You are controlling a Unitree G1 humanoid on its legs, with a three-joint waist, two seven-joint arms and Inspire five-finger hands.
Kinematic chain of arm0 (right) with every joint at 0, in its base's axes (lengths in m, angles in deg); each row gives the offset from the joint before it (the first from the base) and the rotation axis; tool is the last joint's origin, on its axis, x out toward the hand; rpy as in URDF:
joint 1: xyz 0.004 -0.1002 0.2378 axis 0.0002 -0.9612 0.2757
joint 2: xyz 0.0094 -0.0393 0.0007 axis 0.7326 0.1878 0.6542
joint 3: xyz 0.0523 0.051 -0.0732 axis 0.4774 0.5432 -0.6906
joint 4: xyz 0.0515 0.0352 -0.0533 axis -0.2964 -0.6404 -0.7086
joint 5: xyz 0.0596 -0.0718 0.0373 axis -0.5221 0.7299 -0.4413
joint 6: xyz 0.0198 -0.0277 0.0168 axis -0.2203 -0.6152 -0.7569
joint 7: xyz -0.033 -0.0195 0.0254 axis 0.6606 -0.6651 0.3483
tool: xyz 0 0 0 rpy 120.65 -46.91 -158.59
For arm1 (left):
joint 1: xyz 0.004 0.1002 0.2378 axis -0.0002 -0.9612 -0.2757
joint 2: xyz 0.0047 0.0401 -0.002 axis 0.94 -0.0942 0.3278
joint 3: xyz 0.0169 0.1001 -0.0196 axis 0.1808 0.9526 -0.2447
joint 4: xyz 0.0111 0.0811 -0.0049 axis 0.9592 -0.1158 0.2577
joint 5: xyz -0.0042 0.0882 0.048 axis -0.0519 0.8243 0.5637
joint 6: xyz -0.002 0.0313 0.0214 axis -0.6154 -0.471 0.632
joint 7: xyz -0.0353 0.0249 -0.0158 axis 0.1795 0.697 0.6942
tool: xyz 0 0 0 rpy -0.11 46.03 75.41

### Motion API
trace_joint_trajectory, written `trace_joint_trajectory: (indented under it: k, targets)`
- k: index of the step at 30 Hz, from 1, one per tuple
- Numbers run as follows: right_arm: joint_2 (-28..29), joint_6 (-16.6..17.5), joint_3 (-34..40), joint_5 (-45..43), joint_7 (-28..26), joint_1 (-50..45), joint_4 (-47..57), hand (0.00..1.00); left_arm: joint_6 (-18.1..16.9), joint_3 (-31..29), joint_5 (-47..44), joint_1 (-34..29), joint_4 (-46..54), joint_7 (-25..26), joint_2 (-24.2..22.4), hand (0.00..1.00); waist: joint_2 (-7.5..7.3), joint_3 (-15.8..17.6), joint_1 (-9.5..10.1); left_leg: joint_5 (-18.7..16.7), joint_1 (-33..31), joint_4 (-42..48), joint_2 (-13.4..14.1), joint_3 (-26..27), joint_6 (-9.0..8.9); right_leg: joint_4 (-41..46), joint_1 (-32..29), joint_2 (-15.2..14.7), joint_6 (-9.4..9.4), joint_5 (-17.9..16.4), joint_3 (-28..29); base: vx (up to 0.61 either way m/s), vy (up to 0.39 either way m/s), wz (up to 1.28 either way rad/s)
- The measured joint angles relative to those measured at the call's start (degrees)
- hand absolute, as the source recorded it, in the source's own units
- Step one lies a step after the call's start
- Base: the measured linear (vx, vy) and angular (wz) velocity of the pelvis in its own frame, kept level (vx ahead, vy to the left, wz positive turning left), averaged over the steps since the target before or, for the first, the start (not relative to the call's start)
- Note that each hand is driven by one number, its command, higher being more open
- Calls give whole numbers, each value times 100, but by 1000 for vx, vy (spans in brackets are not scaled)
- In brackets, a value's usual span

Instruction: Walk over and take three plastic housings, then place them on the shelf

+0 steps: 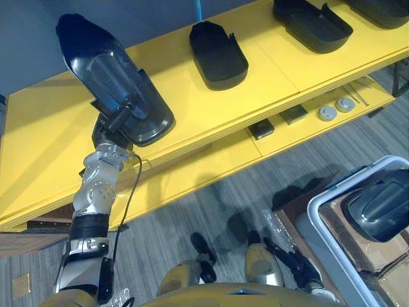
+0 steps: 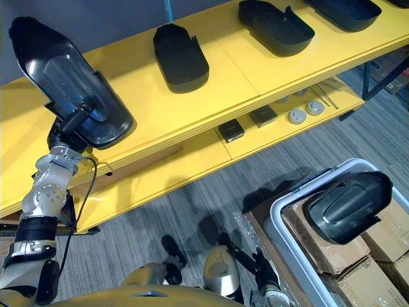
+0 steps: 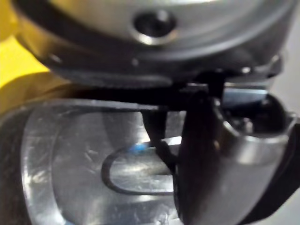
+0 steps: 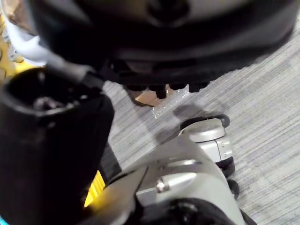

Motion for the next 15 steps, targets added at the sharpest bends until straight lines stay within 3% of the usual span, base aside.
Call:
trace_joint_trajectory:
  k: [6, 11, 12, 15]
  targets:
    - [-41, 4, -362, -168, 104, 49, 264, 100, -23, -160, 12, 247, -35, -105, 132, 0, -50, 152, 16, 21, -150, 8, 15, 67, -28, 99, -191, -32, -9, -11, 52, 14, -7, -3]
    - [-63, 45, -741, -226, 109, 63, 630, 100, -14, -179, 434, 571, -267, 229, 323, 0, -158, 218, 54, 20, -159, 17, 89, 172, -30, 108, -255, 40, -14, -11, 131, 23, -32, -9]
    - [-83, 73, -835, -233, 115, 73, 694, 100, -10, -191, 596, 650, -315, 315, 410, 100, -190, 238, 74, 19, -168, 17, 112, 214, -31, 113, -284, 64, -17, -12, 162, 22, -45, -17]
    - [-93, 92, -872, -395, 141, 89, 773, 100, 32, -182, 921, 892, -494, 494, 548, 100, -198, 318, 93, 18, -174, 18, 133, 247, -33, 129, -310, 84, -19, -13, 183, 31, -38, -8]
